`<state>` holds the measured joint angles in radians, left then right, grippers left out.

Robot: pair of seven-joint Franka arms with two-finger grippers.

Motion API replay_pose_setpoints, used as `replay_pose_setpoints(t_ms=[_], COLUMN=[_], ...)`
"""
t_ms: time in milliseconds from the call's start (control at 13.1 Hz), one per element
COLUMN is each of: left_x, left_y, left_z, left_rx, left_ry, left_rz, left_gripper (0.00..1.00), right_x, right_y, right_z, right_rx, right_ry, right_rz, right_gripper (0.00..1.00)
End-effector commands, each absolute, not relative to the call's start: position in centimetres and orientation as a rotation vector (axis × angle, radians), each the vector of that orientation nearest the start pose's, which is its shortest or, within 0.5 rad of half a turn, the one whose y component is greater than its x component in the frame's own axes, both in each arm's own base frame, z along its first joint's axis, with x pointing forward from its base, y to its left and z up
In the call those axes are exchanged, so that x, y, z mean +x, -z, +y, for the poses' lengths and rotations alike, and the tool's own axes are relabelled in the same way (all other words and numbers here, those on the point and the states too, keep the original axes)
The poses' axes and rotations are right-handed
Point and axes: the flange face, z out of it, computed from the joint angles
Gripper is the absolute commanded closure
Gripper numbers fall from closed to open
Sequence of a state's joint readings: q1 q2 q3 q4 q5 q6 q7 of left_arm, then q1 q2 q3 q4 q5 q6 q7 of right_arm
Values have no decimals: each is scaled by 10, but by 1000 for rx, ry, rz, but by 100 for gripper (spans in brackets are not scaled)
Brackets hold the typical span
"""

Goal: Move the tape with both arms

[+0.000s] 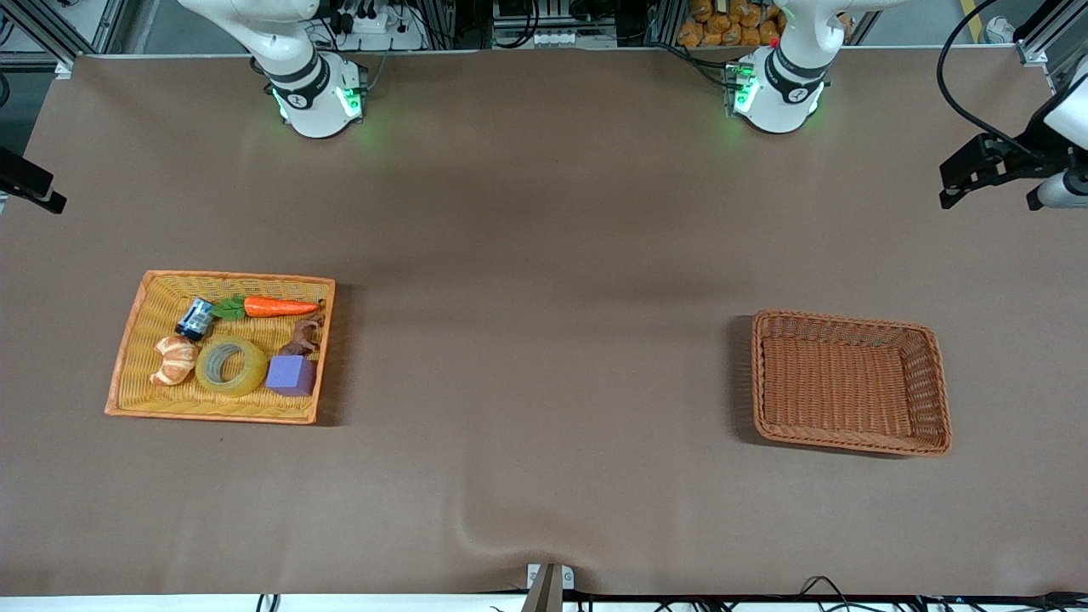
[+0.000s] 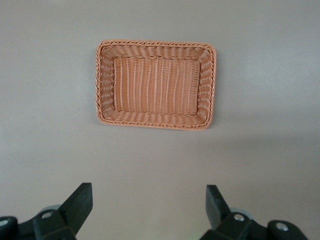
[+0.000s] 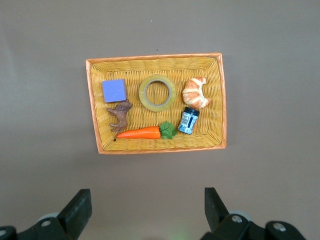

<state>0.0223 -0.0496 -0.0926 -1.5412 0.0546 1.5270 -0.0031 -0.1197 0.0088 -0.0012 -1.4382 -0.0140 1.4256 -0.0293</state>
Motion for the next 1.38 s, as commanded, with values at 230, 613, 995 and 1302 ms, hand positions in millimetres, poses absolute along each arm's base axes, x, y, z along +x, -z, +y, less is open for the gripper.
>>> replay_pose_setpoints(t_ms=[230, 613, 995, 1302], left_x=[533, 544, 558, 559], left_y=[-667, -645, -609, -607], left_z=[-26, -30, -30, -30], left_rx=[-3088, -3100, -3101, -3095], left_ry=[51, 1, 20, 21], left_rz=[103, 116, 122, 120], left_gripper=[0, 0, 0, 0], right_x=[539, 539, 539, 539], right_y=[-671, -670, -670, -670], right_z=[-67, -67, -67, -67], right_rx=[-3150, -3150, -3150, -3150], right_ry=[-28, -31, -31, -30], right_rz=[155, 155, 155, 153], right_gripper=[0, 0, 0, 0])
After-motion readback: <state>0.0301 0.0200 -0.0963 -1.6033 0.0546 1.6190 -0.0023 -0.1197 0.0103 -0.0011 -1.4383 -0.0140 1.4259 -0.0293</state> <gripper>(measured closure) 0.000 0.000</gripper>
